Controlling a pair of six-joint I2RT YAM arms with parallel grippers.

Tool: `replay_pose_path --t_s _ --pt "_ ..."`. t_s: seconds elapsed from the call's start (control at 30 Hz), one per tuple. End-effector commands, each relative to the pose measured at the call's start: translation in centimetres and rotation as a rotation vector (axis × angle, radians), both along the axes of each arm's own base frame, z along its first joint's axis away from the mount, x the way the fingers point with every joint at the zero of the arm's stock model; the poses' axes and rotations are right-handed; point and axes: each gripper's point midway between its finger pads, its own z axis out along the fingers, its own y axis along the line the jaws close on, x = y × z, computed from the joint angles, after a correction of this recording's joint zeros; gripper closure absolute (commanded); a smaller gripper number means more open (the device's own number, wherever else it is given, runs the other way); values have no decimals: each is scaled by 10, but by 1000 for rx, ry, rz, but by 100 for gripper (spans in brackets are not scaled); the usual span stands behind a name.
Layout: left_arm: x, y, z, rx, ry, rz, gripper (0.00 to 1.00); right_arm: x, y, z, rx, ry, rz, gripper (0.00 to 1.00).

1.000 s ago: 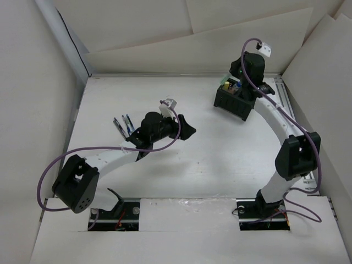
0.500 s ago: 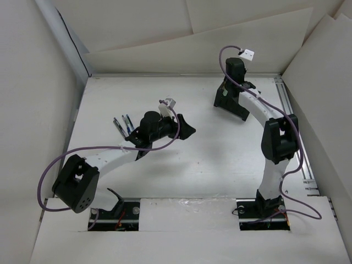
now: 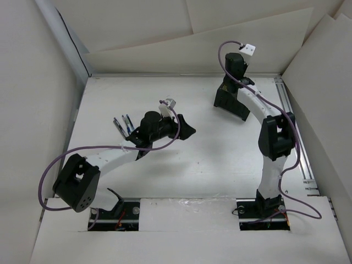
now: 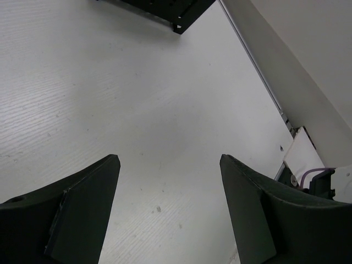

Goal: Sort the stationery into containers
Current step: Place the pen in the storage box.

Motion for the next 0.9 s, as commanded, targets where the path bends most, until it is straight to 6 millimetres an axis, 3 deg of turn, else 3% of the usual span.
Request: replay_pose_path --t_s 0.0,0.3,0.57,0.7,0.73,0.77,0.8,0.87 --pt "4 -1 9 -27 -31 10 29 9 -4 7 -18 -28 -37 100" --pt "7 2 5 -21 -24 19 29 8 -10 -11 -42 -27 -104 100" --pt "18 14 -9 21 27 107 29 -8 1 -45 -30 -9 -152 100" --pt "26 24 -14 51 39 186 30 -16 5 -41 -3 -28 -157 100" --pt "27 26 -10 47 28 199 30 -19 10 -48 2 -20 -151 98" --pt "30 30 -4 42 12 224 30 -20 17 -41 16 -36 -141 95" --pt "29 34 -12 61 26 239 30 -24 16 -52 5 -13 -141 92" --pt "32 39 -4 57 8 271 30 -29 19 -46 13 -26 -142 81"
